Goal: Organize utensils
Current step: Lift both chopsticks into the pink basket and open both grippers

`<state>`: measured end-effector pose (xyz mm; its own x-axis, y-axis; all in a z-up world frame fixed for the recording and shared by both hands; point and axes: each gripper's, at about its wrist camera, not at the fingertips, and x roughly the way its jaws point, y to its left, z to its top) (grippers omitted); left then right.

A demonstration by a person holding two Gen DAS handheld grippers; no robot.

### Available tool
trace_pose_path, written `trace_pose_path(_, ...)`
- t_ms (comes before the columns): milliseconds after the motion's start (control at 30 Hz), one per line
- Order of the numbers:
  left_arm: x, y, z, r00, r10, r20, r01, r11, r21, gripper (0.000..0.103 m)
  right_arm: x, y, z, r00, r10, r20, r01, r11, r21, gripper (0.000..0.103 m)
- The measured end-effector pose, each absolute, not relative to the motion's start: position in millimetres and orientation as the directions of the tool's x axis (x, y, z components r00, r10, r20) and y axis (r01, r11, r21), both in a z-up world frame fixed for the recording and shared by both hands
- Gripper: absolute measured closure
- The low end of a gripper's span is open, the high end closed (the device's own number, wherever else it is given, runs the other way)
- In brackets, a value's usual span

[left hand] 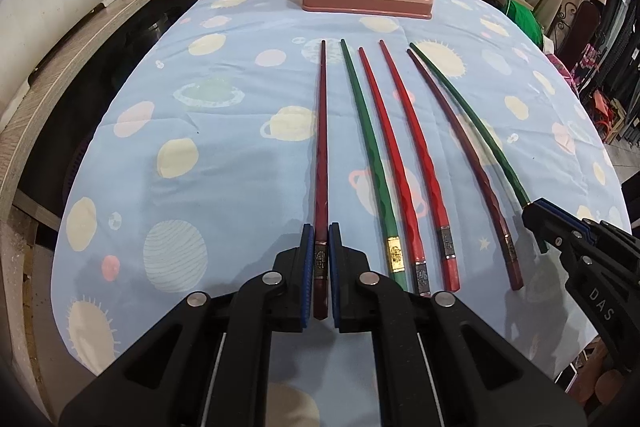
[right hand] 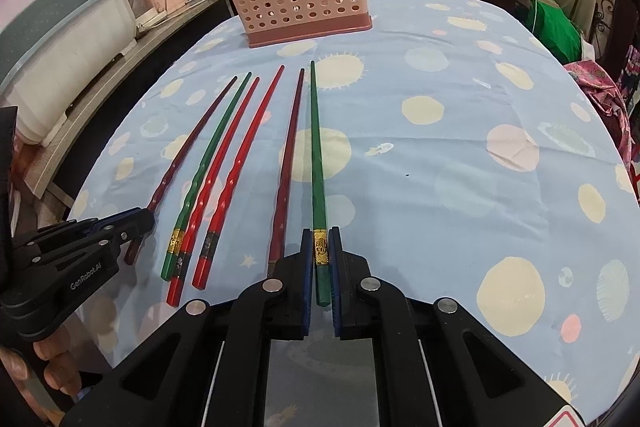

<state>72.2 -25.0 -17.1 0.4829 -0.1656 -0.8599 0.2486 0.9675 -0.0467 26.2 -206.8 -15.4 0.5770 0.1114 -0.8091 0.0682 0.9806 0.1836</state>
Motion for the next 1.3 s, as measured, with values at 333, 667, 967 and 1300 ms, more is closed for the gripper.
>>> trace_pose_path(333, 75, -14, 13, 0.511, -0.202, -0.835, 0.239, 0.967, -0.088, 0.096, 21, -217, 20, 0.641, 0.113, -0.759, 0.071, 0.976, 0.205, 0.096)
trace_pose_path(667, 93, -12, 75, 0.601, -0.225, -0.767, 0.238, 0.967, -0.097, 0.096, 29, -239, 81, 0.741, 0.083, -0.667, 0.071, 0.977, 0.201, 0.096)
trace_pose_path(967, 123, -21, 134, 0.670, -0.257, -0.696, 0.246, 0.962, -0.119, 0.096, 55, -262, 124, 0.809, 0.084, -0.582, 0.063, 0.972, 0.227, 0.096)
trace_pose_path(1300, 150, -35, 171, 0.730, -0.242, -0.640, 0.248, 0.965, -0.083, 0.096, 92, -272, 153, 0.836, 0.121, -0.536, 0.031, 0.963, 0.266, 0.096)
